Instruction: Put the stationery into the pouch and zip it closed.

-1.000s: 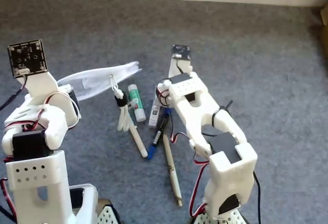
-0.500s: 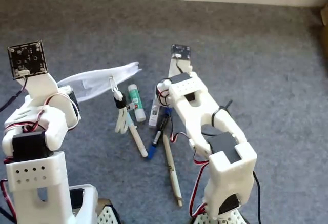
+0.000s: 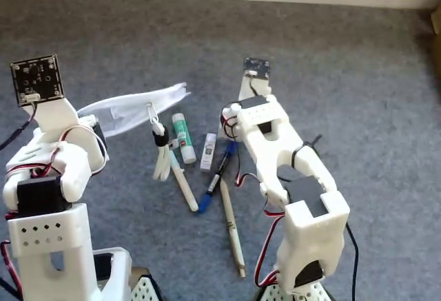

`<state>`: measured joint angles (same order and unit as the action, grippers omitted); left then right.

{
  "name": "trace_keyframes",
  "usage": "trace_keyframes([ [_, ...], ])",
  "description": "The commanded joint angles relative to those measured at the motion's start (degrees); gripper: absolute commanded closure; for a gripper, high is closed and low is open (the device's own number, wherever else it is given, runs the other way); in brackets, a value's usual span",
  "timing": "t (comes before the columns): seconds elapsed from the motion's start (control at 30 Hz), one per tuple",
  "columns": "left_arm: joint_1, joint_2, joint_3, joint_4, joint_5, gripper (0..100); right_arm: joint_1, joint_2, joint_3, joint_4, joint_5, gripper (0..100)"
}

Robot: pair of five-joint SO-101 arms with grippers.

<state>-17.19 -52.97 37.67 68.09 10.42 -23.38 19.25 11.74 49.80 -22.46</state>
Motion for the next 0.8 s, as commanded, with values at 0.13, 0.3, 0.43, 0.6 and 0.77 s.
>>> trace_keyframes([
  [0.13,-0.9,1.0,0.6,-0.6,0.6,99,0.0,0.0,-2.2,-0.9,-0.2,91.1],
  [0.3,-0.9,1.0,0.6,-0.5,0.6,99,1.5,0.0,-2.2,-0.9,-0.2,98.7],
  [0.43,-0.9,1.0,0.6,-0.5,0.6,99,2.8,0.0,-2.3,-0.9,-0.2,99.2],
  [0.6,-1.0,1.0,0.6,-0.5,0.6,99,3.2,-0.1,-2.3,-0.9,-0.2,99.2],
  [0.77,-1.0,1.0,0.6,-0.4,0.6,99,3.1,-5.5,-2.0,4.1,-0.1,99.3],
])
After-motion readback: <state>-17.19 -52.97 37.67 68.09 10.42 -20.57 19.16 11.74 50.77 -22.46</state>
